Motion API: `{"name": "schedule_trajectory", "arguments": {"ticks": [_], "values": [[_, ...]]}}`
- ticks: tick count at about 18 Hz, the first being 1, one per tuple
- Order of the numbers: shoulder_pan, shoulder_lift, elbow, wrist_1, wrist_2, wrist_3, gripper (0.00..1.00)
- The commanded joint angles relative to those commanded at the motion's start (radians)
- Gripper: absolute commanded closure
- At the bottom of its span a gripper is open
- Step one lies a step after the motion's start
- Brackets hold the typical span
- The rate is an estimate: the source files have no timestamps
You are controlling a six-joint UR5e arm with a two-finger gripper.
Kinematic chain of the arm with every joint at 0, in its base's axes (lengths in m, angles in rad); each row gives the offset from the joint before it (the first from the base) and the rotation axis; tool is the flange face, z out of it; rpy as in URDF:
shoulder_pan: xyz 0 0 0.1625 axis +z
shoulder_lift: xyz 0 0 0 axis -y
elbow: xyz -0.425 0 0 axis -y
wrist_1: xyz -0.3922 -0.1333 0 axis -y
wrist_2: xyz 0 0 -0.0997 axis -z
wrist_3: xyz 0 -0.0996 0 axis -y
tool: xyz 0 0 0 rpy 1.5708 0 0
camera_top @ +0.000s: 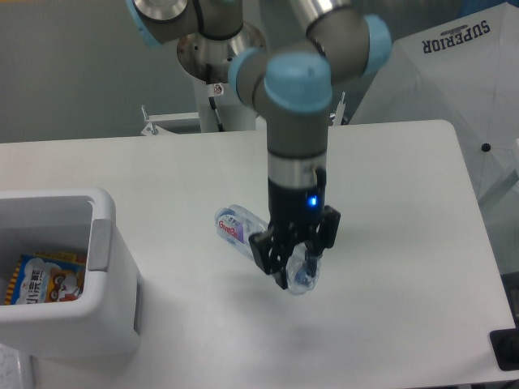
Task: Place the trash in the trash can
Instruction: 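Lift the bottle and carry it over the trash bin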
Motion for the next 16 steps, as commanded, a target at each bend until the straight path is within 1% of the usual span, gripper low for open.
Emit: {"name": "schedule_trajectory", "arguments": {"ticks": [1, 5, 7, 8, 13, 15, 16], "values": [[-0.023, 0.000, 0.032, 0.000, -0.023, 0.002, 0.44], [-0.094, -0.005, 0.108, 0.017, -0.031, 0.014, 0.44], [-0.112, -0.011, 0.138, 0.026, -0.031, 0.063, 0.44], [-0.136, -0.012, 0.152, 0.031, -0.032, 0.084, 0.44], [-0.250, -0.012, 0.180, 0.031, -0.032, 0.089, 0.44], [-0.294, -0.034, 0.195, 0.031, -0.032, 0.086, 0.44], [-0.328, -0.043, 0.197, 0.031, -0.031, 0.087, 0.44]]}}
